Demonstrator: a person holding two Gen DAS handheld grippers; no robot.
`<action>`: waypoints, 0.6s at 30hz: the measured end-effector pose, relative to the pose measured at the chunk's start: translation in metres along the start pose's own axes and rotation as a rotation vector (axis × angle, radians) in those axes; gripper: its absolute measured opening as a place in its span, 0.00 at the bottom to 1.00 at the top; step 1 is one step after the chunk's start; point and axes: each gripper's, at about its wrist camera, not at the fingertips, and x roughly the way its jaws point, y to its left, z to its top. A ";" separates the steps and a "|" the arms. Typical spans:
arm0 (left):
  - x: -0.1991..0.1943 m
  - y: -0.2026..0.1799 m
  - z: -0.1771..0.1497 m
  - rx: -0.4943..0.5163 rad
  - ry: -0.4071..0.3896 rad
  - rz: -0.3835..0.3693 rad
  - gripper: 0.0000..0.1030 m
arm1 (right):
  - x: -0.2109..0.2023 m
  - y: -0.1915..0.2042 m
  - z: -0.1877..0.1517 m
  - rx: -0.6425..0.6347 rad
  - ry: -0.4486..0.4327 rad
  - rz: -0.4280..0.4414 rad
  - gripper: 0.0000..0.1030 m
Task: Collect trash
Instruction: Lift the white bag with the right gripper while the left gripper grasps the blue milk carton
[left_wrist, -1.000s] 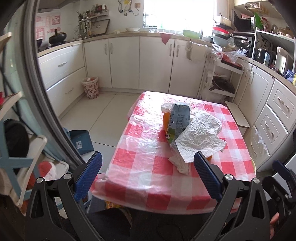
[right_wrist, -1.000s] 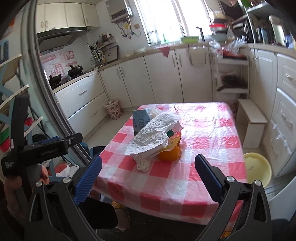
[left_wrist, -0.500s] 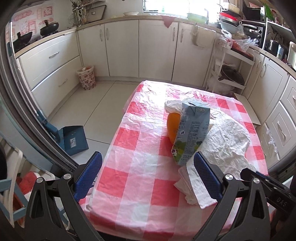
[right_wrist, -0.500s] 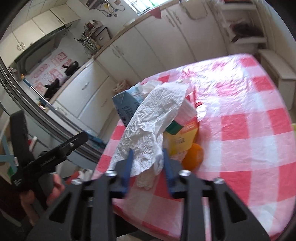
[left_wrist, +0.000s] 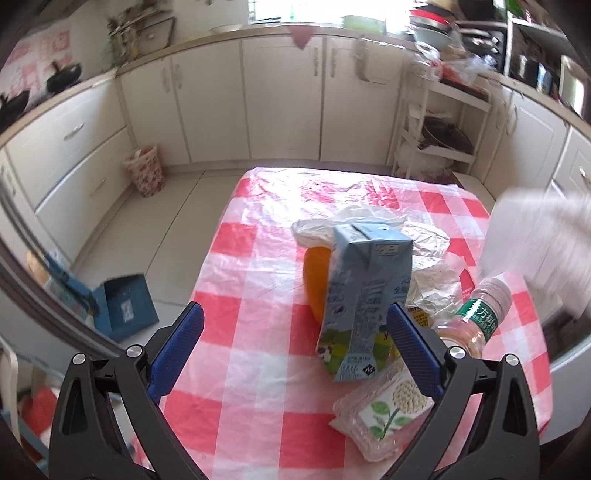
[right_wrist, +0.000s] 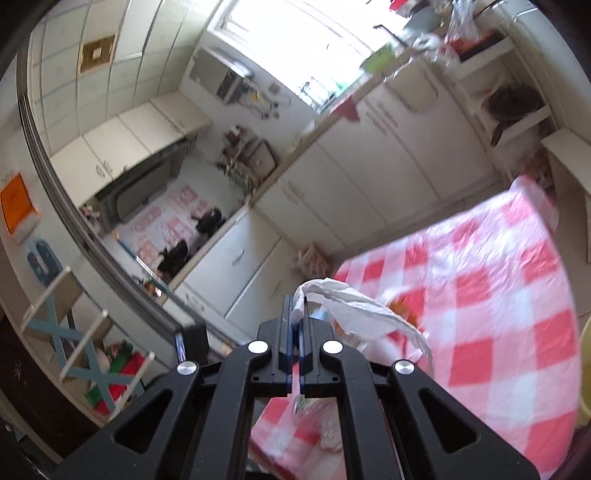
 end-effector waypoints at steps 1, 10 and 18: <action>0.004 -0.005 0.002 0.023 -0.003 0.005 0.93 | -0.004 -0.013 0.002 0.019 -0.025 -0.002 0.03; 0.030 -0.032 0.011 0.088 0.006 -0.055 0.93 | -0.012 -0.034 0.003 0.162 -0.070 0.066 0.03; 0.045 -0.039 0.014 0.026 0.044 -0.040 0.87 | -0.016 -0.020 0.008 0.128 -0.057 0.070 0.03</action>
